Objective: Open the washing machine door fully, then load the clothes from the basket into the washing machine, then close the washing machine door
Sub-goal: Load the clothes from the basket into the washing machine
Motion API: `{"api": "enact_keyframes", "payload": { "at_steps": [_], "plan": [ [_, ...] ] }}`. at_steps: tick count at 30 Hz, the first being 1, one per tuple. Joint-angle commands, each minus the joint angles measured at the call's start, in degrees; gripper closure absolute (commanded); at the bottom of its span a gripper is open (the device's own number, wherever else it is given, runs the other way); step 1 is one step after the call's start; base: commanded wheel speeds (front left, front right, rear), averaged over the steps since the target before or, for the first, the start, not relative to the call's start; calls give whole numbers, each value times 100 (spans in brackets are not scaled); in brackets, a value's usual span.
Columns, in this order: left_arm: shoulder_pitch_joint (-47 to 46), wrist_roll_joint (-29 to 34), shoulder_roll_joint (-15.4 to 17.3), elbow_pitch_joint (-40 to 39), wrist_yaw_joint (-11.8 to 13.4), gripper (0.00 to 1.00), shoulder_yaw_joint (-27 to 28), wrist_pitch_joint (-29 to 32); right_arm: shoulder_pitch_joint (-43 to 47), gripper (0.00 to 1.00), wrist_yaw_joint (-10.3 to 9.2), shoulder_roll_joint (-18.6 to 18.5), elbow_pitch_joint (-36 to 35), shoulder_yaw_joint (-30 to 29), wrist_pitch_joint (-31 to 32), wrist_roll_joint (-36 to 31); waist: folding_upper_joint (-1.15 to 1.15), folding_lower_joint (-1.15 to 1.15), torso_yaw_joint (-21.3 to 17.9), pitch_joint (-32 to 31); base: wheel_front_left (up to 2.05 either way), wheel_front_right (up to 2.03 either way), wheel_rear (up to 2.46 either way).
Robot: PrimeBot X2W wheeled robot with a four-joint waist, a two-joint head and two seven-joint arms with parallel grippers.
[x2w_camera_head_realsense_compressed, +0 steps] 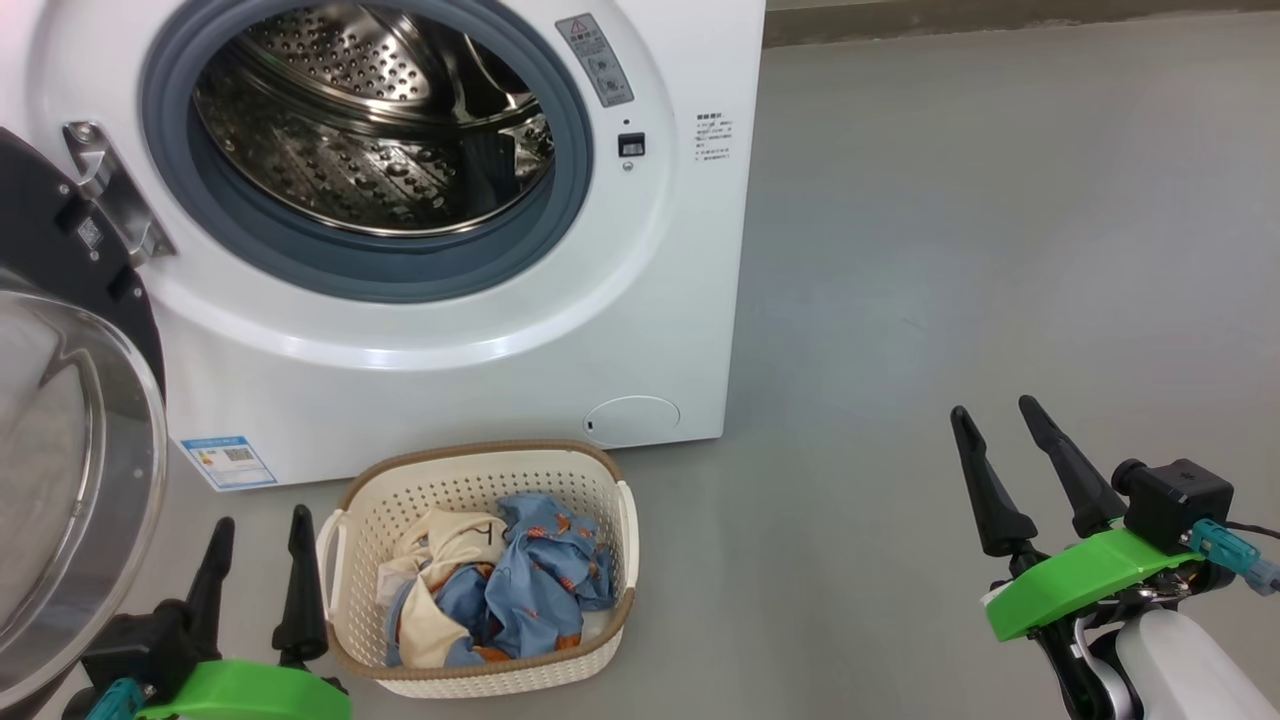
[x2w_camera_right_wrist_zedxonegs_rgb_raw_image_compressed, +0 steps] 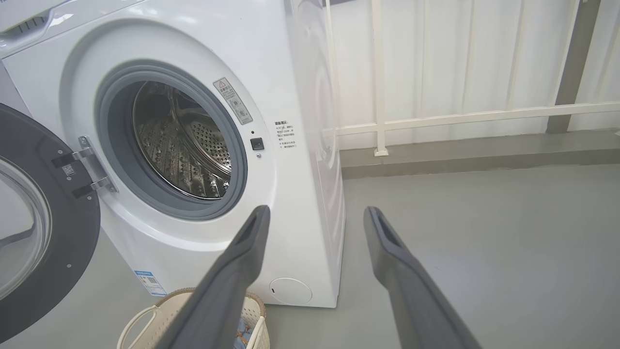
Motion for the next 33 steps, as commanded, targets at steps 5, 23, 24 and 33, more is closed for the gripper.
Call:
{"api": "enact_keyframes", "payload": {
  "at_steps": [5,23,24,33],
  "plan": [
    [-101,73,74,-118,-35,0,218,-77,-29,0,33,-85,-115,114,-70,-31,0,0,14,-17,0,0,0],
    [-47,183,4,-162,-95,0,295,-77,2,0,33,-114,-140,159,-70,-16,0,0,25,-27,28,-31,3],
    [-48,186,0,-162,-96,0,298,-77,4,0,33,-116,-144,157,-70,-17,0,0,28,-25,120,-133,13],
    [-50,204,-29,-158,-101,0,343,-77,18,0,33,-108,-158,142,-70,-24,0,0,50,-10,134,-146,12]
  ]
}}
